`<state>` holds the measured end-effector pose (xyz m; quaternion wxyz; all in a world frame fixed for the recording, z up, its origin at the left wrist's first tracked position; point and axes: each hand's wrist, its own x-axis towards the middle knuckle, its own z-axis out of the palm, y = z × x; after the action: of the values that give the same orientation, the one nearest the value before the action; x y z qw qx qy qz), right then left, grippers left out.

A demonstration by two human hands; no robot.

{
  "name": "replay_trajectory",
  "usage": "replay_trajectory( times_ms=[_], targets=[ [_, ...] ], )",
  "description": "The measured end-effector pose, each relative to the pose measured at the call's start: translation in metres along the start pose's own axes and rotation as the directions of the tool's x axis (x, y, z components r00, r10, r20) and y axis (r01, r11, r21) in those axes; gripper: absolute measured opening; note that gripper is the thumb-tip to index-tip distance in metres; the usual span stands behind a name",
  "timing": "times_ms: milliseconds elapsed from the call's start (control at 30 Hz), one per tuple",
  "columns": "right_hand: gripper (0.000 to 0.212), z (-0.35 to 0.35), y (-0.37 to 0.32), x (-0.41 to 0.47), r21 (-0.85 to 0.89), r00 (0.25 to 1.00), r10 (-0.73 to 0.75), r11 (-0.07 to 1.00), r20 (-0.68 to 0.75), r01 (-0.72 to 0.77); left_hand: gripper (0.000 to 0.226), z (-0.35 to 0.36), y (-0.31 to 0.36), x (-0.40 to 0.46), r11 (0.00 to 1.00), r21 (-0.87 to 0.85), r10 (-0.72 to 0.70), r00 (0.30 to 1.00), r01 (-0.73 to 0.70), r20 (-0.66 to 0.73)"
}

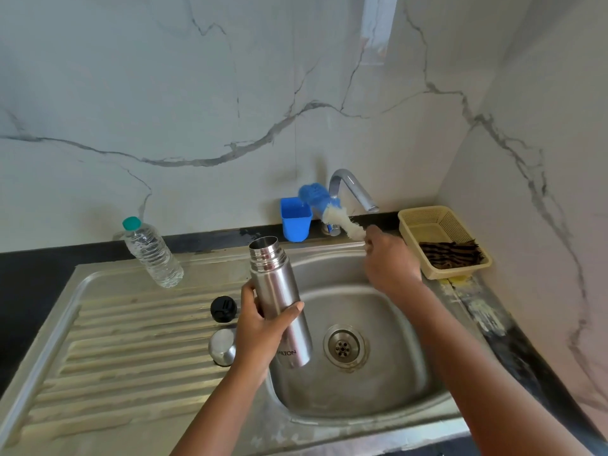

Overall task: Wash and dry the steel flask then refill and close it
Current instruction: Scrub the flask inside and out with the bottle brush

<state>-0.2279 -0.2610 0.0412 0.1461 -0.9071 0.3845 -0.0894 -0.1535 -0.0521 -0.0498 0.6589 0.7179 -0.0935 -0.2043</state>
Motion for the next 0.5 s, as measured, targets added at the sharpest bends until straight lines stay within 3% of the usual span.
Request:
replay_trajectory(
  times_ms=[133,300,500],
  targets=[
    [0.009,-0.047,0.028,-0.014,0.153,0.999,-0.051,0.987,0.019,0.048,0.076,0.007,-0.005,0.005,0.998,0.056,0.017,1.0,-0.017,0.007],
    [0.019,-0.091,0.074,-0.023,0.446,0.972,-0.118,0.895,0.204,0.015,0.076,0.027,-0.007,0.018,0.988,0.123,0.093,0.996,-0.094,0.013],
    [0.011,-0.106,0.109,-0.03,0.346,0.957,-0.166,0.935,0.239,0.076,0.083,0.042,-0.005,0.037,0.927,0.285,0.219,0.968,-0.245,0.119]
  ],
)
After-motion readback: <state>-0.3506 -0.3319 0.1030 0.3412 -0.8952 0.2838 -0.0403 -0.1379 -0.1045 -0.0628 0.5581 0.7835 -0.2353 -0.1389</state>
